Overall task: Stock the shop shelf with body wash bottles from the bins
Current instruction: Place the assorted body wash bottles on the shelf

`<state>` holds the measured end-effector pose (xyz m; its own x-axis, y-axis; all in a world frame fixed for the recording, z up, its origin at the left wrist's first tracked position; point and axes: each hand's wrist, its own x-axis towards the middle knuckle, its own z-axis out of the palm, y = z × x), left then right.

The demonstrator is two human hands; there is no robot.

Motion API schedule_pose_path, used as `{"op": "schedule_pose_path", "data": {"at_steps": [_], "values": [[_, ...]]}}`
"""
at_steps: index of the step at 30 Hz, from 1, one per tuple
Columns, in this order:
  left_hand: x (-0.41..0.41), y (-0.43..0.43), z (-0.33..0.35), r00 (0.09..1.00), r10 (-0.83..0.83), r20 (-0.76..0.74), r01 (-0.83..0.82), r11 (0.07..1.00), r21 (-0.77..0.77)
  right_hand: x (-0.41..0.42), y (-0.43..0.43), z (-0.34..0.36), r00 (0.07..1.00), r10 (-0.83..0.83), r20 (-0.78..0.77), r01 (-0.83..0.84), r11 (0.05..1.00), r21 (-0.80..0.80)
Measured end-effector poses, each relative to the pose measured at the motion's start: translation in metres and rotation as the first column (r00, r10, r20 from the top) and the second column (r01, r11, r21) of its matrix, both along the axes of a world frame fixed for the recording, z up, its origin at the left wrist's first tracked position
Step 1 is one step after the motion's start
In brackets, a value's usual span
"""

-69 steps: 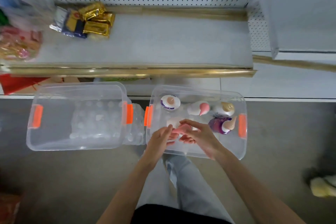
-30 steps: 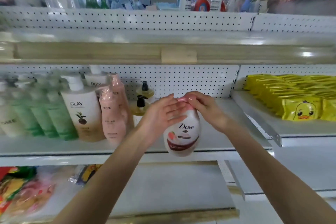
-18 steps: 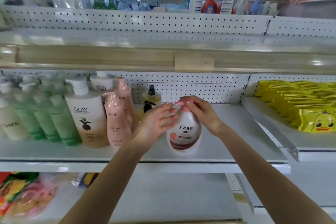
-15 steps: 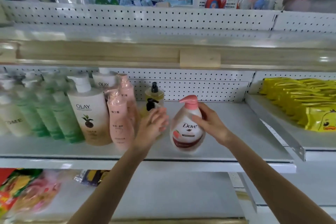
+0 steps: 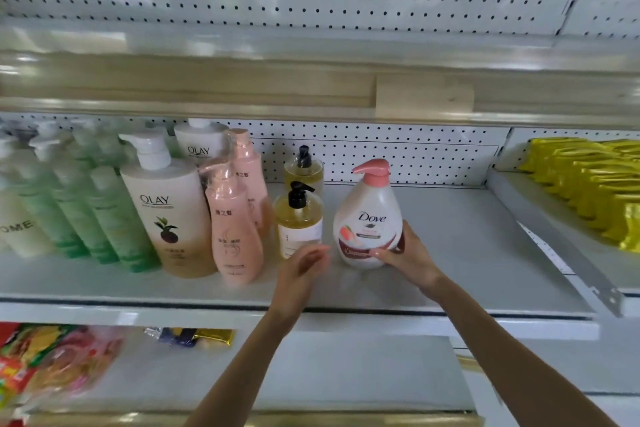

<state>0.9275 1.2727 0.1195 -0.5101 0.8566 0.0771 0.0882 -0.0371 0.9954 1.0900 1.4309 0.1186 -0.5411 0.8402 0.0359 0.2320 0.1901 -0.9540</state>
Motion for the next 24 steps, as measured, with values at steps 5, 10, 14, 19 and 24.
{"op": "schedule_pose_path", "data": {"at_steps": [5, 10, 14, 19, 24], "values": [[-0.003, -0.001, -0.002, 0.997, -0.030, 0.069, 0.025, 0.998, 0.063, -0.023, 0.026, 0.003, 0.999, -0.042, 0.002, 0.042, 0.999, -0.023], [-0.003, 0.000, -0.006, 0.996, -0.069, 0.053, 0.068, 0.997, 0.028, -0.040, 0.043, 0.006, 0.999, -0.044, 0.007, 0.044, 0.998, -0.052], [0.000, 0.001, -0.005, 0.995, -0.094, 0.019, 0.094, 0.996, -0.005, -0.044, 0.048, 0.001, 0.998, -0.056, -0.028, 0.053, 0.995, -0.083], [0.002, 0.001, -0.009, 0.992, -0.093, -0.082, 0.085, 0.992, -0.096, -0.047, 0.045, -0.005, 0.996, -0.071, -0.050, 0.067, 0.994, -0.090], [0.001, 0.002, -0.010, 0.988, -0.096, -0.117, 0.082, 0.989, -0.122, -0.049, 0.041, -0.003, 0.997, -0.049, -0.051, 0.043, 0.993, -0.109]]}}
